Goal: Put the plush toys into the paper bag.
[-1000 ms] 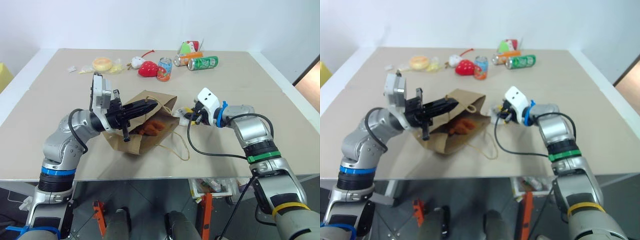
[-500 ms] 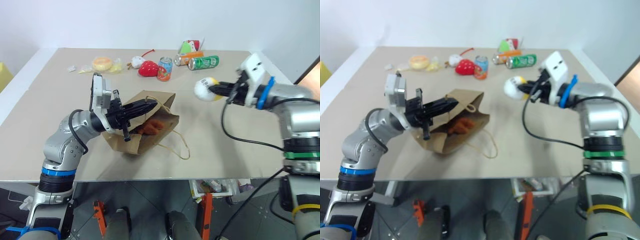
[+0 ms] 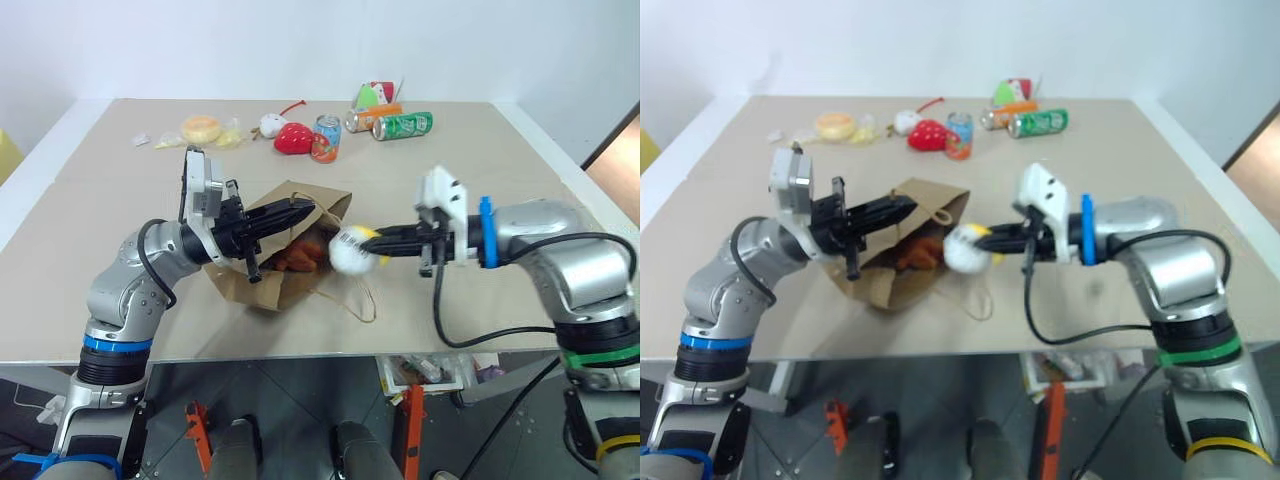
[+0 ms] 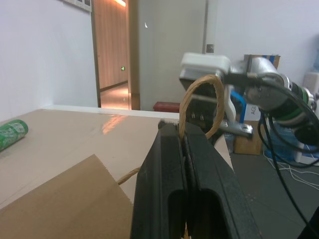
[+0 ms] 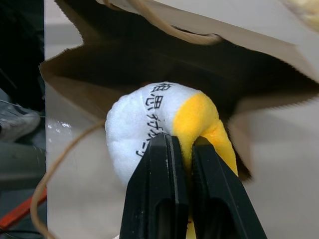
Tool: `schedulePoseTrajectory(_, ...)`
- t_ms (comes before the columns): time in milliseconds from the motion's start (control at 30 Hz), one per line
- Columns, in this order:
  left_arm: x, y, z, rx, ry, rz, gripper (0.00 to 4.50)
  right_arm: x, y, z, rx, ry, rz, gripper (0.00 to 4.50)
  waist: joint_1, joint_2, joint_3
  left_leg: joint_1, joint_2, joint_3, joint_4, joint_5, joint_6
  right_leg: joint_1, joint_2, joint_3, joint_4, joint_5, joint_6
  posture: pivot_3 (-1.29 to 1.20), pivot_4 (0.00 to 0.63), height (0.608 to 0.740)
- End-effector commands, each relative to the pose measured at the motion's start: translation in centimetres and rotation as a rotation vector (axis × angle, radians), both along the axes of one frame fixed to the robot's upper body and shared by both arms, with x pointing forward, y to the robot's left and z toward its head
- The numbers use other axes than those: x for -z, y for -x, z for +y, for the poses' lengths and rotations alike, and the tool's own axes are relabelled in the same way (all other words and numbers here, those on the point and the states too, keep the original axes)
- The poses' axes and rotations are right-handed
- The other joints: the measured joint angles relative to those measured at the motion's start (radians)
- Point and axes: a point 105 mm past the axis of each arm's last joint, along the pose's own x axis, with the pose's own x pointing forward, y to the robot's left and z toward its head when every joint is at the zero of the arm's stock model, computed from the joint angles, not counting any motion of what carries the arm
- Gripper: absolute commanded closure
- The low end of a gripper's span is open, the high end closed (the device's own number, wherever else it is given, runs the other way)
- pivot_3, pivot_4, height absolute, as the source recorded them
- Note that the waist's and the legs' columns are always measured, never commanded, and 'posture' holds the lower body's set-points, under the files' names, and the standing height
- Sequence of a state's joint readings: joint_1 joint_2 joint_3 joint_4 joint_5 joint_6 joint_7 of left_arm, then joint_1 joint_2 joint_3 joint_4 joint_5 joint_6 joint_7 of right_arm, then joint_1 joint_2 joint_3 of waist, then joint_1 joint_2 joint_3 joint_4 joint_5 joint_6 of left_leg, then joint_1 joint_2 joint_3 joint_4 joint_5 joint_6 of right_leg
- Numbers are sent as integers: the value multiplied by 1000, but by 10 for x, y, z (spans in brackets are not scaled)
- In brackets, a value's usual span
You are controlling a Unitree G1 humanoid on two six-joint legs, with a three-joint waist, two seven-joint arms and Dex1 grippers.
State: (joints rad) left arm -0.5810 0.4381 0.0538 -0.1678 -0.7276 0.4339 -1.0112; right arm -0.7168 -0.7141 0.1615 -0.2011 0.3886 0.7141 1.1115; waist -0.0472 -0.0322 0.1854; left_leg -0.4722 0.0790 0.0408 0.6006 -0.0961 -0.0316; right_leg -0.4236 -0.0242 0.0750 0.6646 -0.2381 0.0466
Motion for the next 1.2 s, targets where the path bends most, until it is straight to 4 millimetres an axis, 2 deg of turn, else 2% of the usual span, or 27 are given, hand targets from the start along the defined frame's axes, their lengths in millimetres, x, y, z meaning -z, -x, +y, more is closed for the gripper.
schedulePoseTrajectory(33,-13,5,0,8,18,-61,4500,-10,4,21,-54,-10,-70,4462,0,0,0,0,0,0,0,0,0,0,0,0,0,0,0,0,150,740)
schedulePoseTrajectory(167,-13,5,0,12,16,-62,4500,-27,-30,38,64,-79,-159,4462,-1,0,0,0,1,0,0,0,0,-2,1,0,0,1,-1,0,150,740)
schedulePoseTrajectory(333,-14,5,-1,14,17,-63,4500,-40,-48,45,124,-129,-189,4462,4,0,0,0,1,0,0,0,0,0,1,-1,0,0,0,0,150,740)
schedulePoseTrajectory(400,-14,5,-1,15,17,-63,4500,-37,-50,51,125,-134,-180,4462,4,0,0,-1,1,0,-1,0,0,-1,1,-1,0,0,0,0,150,740)
schedulePoseTrajectory(500,-14,5,-1,15,17,-63,4500,-18,-46,60,106,-107,-141,4462,4,0,0,-2,1,0,-1,0,0,-1,1,-1,0,-1,1,0,150,740)
schedulePoseTrajectory(567,-14,5,-1,13,18,-63,4500,-5,-43,63,101,-90,-110,3580,3,0,0,-2,1,0,-2,0,0,-1,1,-1,0,0,1,0,150,740)
schedulePoseTrajectory(600,-14,5,-1,13,18,-63,4500,1,-44,64,106,-81,-100,3508,3,0,0,-2,1,0,-2,0,0,-1,2,-1,0,0,2,0,150,740)
schedulePoseTrajectory(667,-14,5,-1,13,19,-63,4500,9,-47,63,124,-58,-95,2532,3,0,0,-2,1,-1,-3,0,0,-2,2,-1,0,0,2,0,150,740)
schedulePoseTrajectory(700,-14,5,-1,13,19,-63,4500,12,-47,63,130,-50,-89,2198,3,0,0,-2,1,-1,-2,0,0,-2,2,-1,0,0,2,0,150,740)
schedulePoseTrajectory(733,-14,5,-1,13,19,-63,4500,15,-47,64,130,-45,-84,1557,3,0,0,-2,1,-1,-2,0,0,-2,2,-1,0,0,2,0,150,740)
schedulePoseTrajectory(767,-14,5,-2,14,19,-63,4500,17,-46,65,125,-45,-79,1256,3,0,0,-2,1,-1,-2,0,0,-2,2,-1,0,0,2,0,150,740)
schedulePoseTrajectory(833,-14,5,-2,14,20,-63,4500,17,-44,68,116,-60,-65,292,3,0,0,-2,1,-1,-2,0,0,-1,2,-1,0,0,1,0,150,740)
schedulePoseTrajectory(867,-14,4,-2,14,21,-63,4500,16,-43,69,111,-67,-60,69,3,0,0,-2,1,-1,-2,0,0,-1,2,-1,0,0,0,0,150,740)
schedulePoseTrajectory(1000,-14,4,-2,14,23,-64,4500,10,-42,68,114,-96,-53,69,2,0,0,-2,1,-1,-2,0,0,-1,2,-2,0,0,0,0,150,740)
schedulePoseTrajectory(1200,-17,3,-1,6,43,-61,4500,2,-47,56,143,-114,-56,69,3,0,0,-2,1,0,-2,0,0,-1,1,-2,0,0,0,0,150,740)
